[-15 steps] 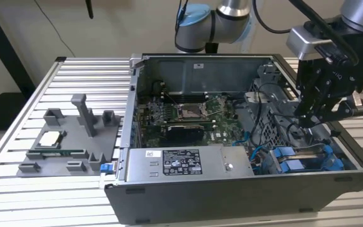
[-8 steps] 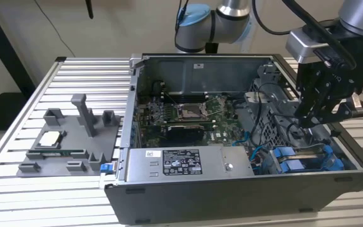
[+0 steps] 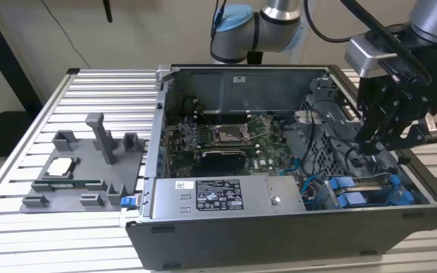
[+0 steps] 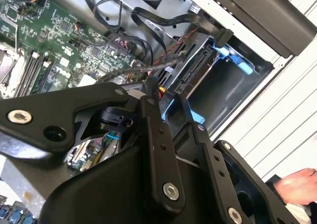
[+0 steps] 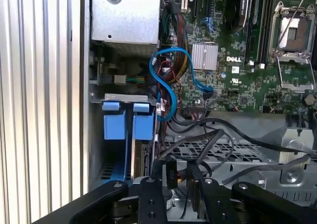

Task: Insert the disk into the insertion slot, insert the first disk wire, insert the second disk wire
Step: 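Insert the first disk wire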

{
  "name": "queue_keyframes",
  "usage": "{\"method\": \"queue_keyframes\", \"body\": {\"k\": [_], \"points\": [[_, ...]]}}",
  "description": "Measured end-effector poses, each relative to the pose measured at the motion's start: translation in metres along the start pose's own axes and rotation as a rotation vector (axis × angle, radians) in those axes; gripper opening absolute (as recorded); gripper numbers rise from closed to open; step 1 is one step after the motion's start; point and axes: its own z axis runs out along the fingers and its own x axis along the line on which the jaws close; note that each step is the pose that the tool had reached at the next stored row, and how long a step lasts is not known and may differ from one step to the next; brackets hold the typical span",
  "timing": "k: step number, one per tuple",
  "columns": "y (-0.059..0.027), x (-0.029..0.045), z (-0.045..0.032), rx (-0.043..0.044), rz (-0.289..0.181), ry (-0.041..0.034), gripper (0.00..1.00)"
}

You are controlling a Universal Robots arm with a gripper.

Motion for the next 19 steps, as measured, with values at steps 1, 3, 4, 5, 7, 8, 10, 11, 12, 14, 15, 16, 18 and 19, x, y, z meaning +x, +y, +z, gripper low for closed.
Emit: {"method": "queue_keyframes", "body": {"k": [1, 3, 4, 5, 7, 8, 10, 11, 12, 14, 15, 16, 18, 19], "points": [[0.0003, 0.0006, 0.0, 0.0, 0.0, -0.0002, 0.34], [0.0019, 0.0008, -0.0002, 0.0001, 0.0, -0.0018, 0.34], [0.0028, 0.0008, -0.0006, 0.0002, 0.0, -0.0035, 0.34], [0.0036, 0.0008, -0.0011, 0.0002, 0.0, -0.0052, 0.34], [0.0042, 0.0007, -0.0019, 0.0003, 0.0, -0.0071, 0.34], [0.0042, 0.0007, -0.0019, 0.0003, 0.0, -0.0073, 0.34], [0.0042, 0.0008, -0.002, 0.0003, 0.0, -0.0073, 0.34], [0.0043, 0.0008, -0.002, 0.0004, 0.0, -0.0079, 0.34], [0.004, 0.0009, -0.002, 0.0005, 0.001, -0.0088, 0.34], [0.0012, 0.0016, -0.0018, 0.0007, 0.001, -0.0137, 0.34], [0.0001, 0.0018, -0.0018, 0.0007, 0.001, -0.015, 0.34], [-0.0006, 0.002, -0.0017, 0.0007, 0.001, -0.0162, 0.34], [-0.0006, 0.0025, -0.0017, 0.0008, 0.001, -0.0168, 0.34], [-0.0005, 0.003, -0.0018, 0.0008, 0.001, -0.017, 0.34]]}}
